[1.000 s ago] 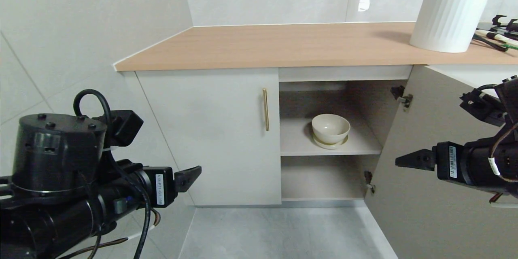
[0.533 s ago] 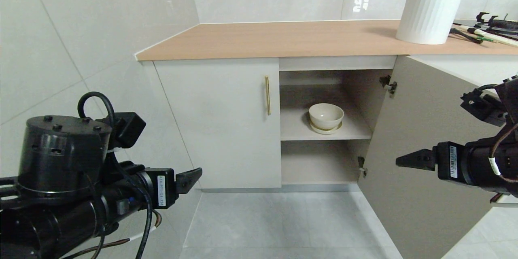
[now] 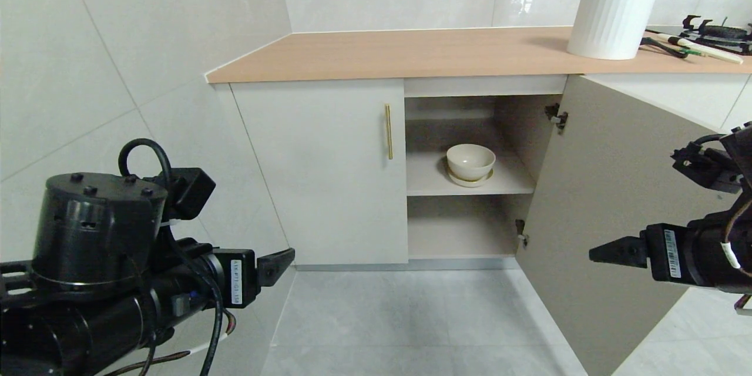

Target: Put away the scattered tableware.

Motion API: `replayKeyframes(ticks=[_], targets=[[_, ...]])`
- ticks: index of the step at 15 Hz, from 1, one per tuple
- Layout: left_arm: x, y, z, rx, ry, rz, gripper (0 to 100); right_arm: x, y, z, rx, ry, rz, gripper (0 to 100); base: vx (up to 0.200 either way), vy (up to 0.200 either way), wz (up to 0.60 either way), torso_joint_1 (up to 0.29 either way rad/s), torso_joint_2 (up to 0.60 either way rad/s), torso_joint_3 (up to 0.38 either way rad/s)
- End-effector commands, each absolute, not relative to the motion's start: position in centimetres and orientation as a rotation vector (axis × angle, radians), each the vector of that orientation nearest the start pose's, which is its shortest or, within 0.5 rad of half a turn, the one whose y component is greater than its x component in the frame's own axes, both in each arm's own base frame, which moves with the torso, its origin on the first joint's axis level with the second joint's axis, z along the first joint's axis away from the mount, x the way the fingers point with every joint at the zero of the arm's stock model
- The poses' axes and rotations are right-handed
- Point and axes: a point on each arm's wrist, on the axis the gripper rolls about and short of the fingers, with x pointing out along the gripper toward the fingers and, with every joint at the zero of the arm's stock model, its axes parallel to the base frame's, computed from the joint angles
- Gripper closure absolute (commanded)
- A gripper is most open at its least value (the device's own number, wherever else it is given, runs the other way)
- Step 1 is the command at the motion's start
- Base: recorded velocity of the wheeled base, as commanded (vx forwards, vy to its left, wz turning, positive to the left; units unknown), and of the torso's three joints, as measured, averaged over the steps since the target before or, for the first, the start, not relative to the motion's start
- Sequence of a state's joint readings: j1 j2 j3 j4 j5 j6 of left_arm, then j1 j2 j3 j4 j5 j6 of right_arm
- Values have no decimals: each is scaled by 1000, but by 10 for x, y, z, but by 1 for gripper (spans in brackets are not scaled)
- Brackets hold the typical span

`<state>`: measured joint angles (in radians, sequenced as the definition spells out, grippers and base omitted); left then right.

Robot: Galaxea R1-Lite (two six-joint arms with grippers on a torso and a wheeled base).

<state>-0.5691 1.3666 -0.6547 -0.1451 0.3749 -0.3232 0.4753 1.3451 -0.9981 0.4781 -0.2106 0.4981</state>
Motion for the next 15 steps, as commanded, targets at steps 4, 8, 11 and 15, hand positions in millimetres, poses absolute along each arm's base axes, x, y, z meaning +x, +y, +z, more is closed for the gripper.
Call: replayKeyframes(ticks=[4, 8, 11, 15], targets=[[178, -104, 182, -53, 530, -104, 0, 167, 81, 231, 169, 839, 45, 0, 0, 0, 0, 0, 0, 0], [178, -104, 182, -53, 531, -104, 0, 164, 77, 229, 107, 843, -16, 0, 0, -150, 0, 2, 2, 3], [178, -104, 182, -53, 530, -104, 0, 164, 77, 228, 103, 851, -19, 0, 0, -200, 0, 7, 1, -1], [178, -104, 183, -55, 527, -105, 0, 159, 74, 231, 78, 895, -35, 0, 0, -200, 0, 6, 2, 4]])
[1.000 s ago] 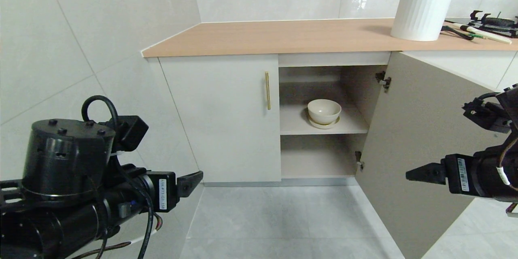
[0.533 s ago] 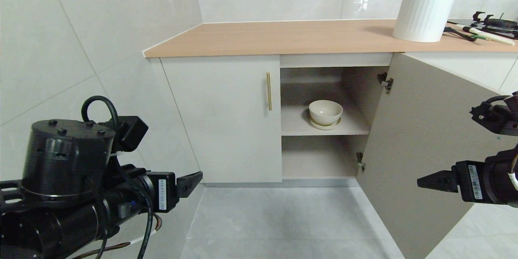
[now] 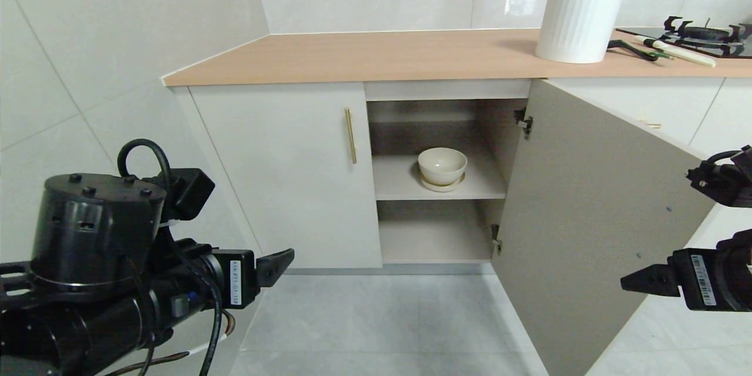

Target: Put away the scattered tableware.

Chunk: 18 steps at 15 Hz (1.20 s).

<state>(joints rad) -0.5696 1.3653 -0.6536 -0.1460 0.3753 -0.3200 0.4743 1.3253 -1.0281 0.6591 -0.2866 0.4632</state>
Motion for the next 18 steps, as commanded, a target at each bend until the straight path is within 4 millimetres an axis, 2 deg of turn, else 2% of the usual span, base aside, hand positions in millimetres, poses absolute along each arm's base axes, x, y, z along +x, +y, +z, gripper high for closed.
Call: replayKeyframes(ticks=[1, 4, 7, 9, 12, 18], targets=[[178, -104, 183, -55, 527, -105, 0, 156, 73, 235, 73, 908, -41, 0, 0, -200, 0, -2, 2, -2], [177, -103, 183, -56, 526, -105, 0, 149, 64, 242, 44, 965, -100, 0, 0, -133, 0, 2, 3, 3], [177, -103, 183, -56, 526, -105, 0, 160, 46, 243, 85, 954, -226, 0, 0, 0, 0, 0, 0, 0], [177, -103, 183, -56, 526, -105, 0, 179, 24, 239, 106, 928, -336, 0, 0, 0, 0, 0, 0, 0], [177, -103, 183, -56, 526, -105, 0, 204, 7, 231, 150, 903, -435, 0, 0, 0, 0, 0, 0, 0], [177, -103, 182, -55, 527, -105, 0, 239, 2, 206, 183, 792, -486, 0, 0, 0, 0, 0, 0, 0]])
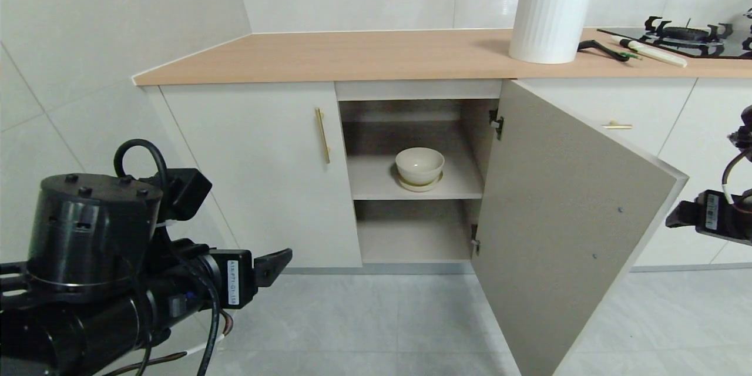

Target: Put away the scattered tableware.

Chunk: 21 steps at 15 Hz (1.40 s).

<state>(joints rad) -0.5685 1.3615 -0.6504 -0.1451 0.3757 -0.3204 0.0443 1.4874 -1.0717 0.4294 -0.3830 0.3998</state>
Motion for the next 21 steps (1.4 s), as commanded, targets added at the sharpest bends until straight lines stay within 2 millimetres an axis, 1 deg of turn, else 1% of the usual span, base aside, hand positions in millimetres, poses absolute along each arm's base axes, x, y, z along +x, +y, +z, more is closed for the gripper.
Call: replayKeyframes(ticks=[1, 3, 10, 12, 13, 14, 15, 17, 21], targets=[[177, -103, 182, -55, 527, -105, 0, 242, 2, 202, 187, 774, -482, 0, 0, 0, 0, 0, 0, 0], [177, -103, 182, -55, 527, -105, 0, 247, 4, 194, 184, 774, -475, 0, 0, 0, 0, 0, 0, 0], [177, -103, 183, -56, 523, -106, 0, 248, 25, 186, 171, 795, -408, 0, 0, 0, 0, 0, 0, 0], [177, -104, 184, -57, 521, -108, 0, 250, 29, 184, 167, 803, -389, 0, 0, 0, 0, 0, 0, 0], [178, -104, 185, -58, 517, -109, 0, 254, 35, 181, 161, 801, -367, 0, 0, 0, 0, 0, 0, 0], [178, -104, 185, -58, 517, -109, 0, 254, 35, 181, 161, 801, -367, 0, 0, 0, 0, 0, 0, 0], [178, -104, 187, -52, 511, -112, 0, 262, 50, 175, 160, 806, -292, 0, 0, 0, 0, 0, 0, 0], [178, -104, 189, -59, 499, -111, 0, 271, 68, 166, 149, 820, -201, 0, 0, 0, 0, 0, 0, 0], [177, -103, 191, -62, 491, -113, 0, 300, 104, 156, 135, 809, 9, 0, 0, 0, 0, 0, 0, 0]])
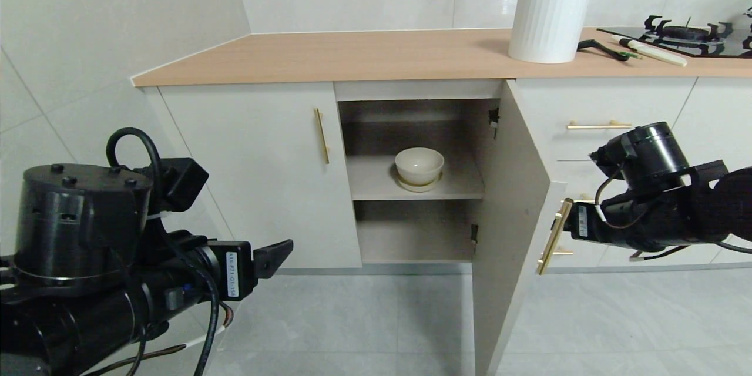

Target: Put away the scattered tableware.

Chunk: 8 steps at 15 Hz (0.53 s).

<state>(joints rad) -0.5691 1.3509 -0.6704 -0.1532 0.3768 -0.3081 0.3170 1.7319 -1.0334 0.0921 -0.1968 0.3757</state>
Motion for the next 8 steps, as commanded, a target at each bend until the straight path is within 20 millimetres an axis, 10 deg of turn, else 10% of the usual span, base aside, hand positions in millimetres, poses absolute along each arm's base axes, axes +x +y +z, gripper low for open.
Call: replayKeyframes(ticks=[1, 8], targets=[[177, -103, 191, -62, 491, -113, 0, 305, 112, 155, 146, 813, 61, 0, 0, 0, 0, 0, 0, 0], [178, -104, 189, -46, 497, -115, 0, 307, 156, 146, 163, 804, 263, 0, 0, 0, 0, 0, 0, 0]])
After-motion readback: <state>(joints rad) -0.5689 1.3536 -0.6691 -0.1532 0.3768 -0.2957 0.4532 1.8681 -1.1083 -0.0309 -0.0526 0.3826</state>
